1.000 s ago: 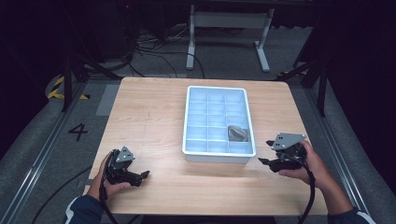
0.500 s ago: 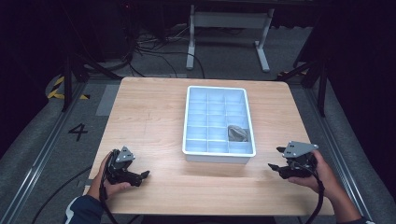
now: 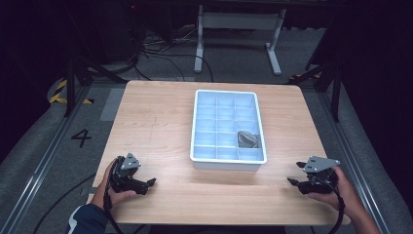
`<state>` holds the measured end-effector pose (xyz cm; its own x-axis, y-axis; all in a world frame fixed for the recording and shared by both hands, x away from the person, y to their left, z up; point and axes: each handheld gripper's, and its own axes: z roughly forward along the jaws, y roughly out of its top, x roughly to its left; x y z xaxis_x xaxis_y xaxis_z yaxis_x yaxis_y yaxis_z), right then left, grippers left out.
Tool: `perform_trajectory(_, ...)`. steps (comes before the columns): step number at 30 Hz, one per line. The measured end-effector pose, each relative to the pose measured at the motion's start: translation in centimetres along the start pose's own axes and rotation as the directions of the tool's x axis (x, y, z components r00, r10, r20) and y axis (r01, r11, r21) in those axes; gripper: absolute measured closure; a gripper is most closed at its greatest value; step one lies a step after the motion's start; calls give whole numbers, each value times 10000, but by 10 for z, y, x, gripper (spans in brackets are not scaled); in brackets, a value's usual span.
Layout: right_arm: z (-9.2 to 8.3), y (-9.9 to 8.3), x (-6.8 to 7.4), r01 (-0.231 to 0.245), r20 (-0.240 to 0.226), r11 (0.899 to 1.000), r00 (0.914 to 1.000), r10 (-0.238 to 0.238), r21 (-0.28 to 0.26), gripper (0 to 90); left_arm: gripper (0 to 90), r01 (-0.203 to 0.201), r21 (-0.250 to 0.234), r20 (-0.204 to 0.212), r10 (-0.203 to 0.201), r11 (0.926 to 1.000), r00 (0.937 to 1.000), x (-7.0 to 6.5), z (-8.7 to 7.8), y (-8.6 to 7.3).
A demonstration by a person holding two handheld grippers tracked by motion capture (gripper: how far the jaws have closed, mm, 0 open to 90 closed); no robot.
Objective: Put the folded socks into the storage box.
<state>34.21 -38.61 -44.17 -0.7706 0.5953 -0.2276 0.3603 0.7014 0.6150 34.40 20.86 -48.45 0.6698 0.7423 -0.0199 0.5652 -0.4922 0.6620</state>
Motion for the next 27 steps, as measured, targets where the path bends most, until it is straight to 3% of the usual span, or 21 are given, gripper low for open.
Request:
perform_trajectory(7,9,-26,2,-696,-268,9975,9972,698,116,336,17,2,18,1,-2,10000,10000,0,0,0)
perform_trajectory(11,8,-36,-2,-1395,-284,9898,9899,1387,-295,300,18,8,13,2,-8,10000,10000,0,0,0)
perform_trajectory(15,10,-51,-6,-2248,-643,9686,9736,2190,-1058,257,18,4,16,0,-4,10000,10000,0,0,0)
perform_trajectory(16,11,-56,-8,-2558,-837,9587,9655,2467,-1245,249,18,4,16,0,-4,10000,10000,0,0,0)
perform_trajectory(17,11,-58,-10,-2694,-765,9542,9622,2612,-1304,246,18,68,15,-44,-68,10000,10000,0,0,0)
perform_trajectory(27,11,-59,-11,-2694,-764,9541,9622,2613,-1305,246,18,68,24,-88,-68,10000,9999,0,0,0)
